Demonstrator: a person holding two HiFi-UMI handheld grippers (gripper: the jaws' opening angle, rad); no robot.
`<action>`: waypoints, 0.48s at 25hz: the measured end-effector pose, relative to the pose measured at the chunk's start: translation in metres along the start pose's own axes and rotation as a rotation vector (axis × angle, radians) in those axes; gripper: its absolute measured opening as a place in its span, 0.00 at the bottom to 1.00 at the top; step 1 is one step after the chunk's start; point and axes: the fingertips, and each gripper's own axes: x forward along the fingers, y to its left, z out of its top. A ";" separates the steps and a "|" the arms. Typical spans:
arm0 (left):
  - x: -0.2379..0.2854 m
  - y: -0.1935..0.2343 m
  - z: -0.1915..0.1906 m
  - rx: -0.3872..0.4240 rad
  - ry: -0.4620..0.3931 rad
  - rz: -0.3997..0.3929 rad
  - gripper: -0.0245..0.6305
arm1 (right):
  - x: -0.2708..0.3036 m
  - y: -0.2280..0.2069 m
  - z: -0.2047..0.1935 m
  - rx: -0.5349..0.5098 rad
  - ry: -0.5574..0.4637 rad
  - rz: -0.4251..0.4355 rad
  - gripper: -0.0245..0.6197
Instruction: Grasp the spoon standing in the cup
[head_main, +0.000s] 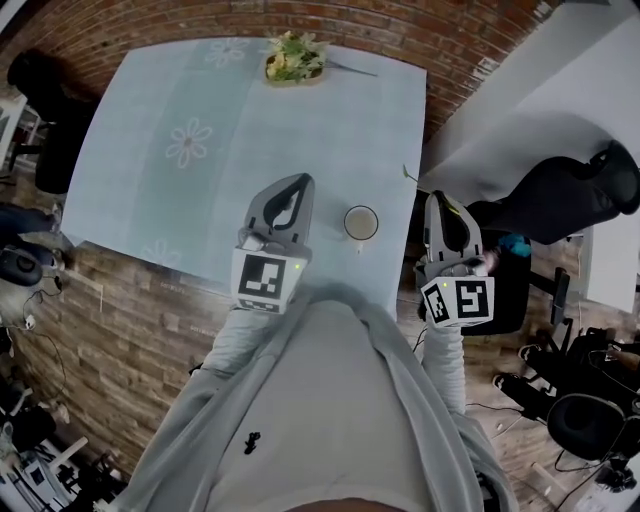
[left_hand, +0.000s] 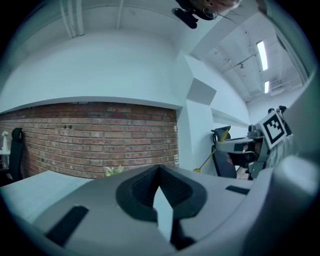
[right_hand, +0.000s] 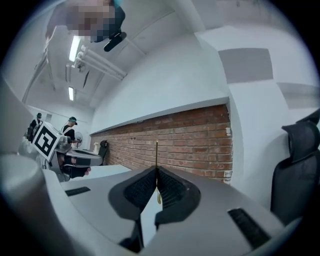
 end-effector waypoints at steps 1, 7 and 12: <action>-0.001 0.003 0.001 0.001 -0.001 0.009 0.07 | 0.000 0.001 0.001 -0.023 -0.002 -0.004 0.07; -0.009 0.020 0.004 0.008 -0.005 0.066 0.07 | -0.002 0.005 0.006 -0.062 -0.020 -0.025 0.07; -0.016 0.030 0.001 0.014 0.001 0.106 0.06 | -0.002 0.003 0.000 -0.039 -0.018 -0.023 0.07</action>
